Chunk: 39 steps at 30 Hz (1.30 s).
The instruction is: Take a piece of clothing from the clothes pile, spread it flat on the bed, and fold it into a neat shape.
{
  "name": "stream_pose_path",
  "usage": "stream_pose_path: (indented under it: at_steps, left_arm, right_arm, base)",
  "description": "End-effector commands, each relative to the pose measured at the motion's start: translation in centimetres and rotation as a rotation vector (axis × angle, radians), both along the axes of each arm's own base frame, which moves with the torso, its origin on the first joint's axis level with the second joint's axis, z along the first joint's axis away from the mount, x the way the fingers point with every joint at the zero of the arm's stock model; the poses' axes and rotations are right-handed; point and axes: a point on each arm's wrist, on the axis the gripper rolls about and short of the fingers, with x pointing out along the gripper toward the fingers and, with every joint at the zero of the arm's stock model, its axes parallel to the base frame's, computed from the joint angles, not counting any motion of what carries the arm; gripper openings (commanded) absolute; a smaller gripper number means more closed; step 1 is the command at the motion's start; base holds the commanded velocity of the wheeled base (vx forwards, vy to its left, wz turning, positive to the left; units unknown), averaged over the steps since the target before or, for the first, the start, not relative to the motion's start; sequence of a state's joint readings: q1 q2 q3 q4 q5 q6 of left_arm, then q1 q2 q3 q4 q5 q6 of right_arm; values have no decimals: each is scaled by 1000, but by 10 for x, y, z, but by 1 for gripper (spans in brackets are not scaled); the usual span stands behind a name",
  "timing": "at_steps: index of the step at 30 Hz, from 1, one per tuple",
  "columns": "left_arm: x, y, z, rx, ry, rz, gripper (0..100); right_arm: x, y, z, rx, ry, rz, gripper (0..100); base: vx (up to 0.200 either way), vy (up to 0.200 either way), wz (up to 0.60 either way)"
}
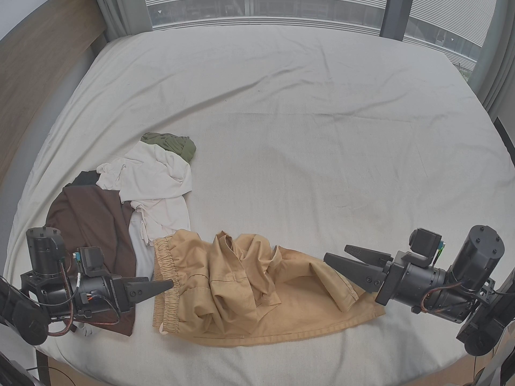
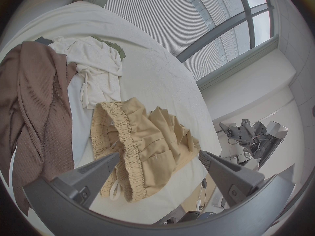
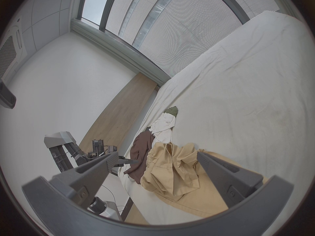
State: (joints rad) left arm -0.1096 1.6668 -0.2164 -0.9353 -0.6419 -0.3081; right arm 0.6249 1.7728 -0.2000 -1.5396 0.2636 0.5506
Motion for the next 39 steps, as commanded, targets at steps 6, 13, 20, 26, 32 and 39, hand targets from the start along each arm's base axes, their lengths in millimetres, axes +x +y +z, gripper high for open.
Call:
stream_pose_path:
  at_steps: [6,13,20,26,32,39]
  left_arm:
    - [8,-1,-28,8,88,1,100]
    - [12,-9,-41,-6,141,-19,100]
    - [14,-15,-50,-28,134,-27,100]
    - [17,-20,-58,-85,138,-15,100]
    - [16,-29,-54,-163,127,-18,100]
    - [10,-37,-40,-212,90,-47,100]
  right_arm:
    - [1,0,0,0,-2,0,100]
    - [1,0,1,2,-6,-3,100]
    - [1,0,1,2,-6,-2,100]
    - [1,0,1,1,-4,-2,100]
    - [1,1,1,1,-4,0,100]
    - [1,1,0,1,-4,0,100]
  base:
    - [0,0,0]
    - [0,0,0]
    - [0,0,0]
    - [0,0,0]
    - [0,0,0]
    - [0,0,0]
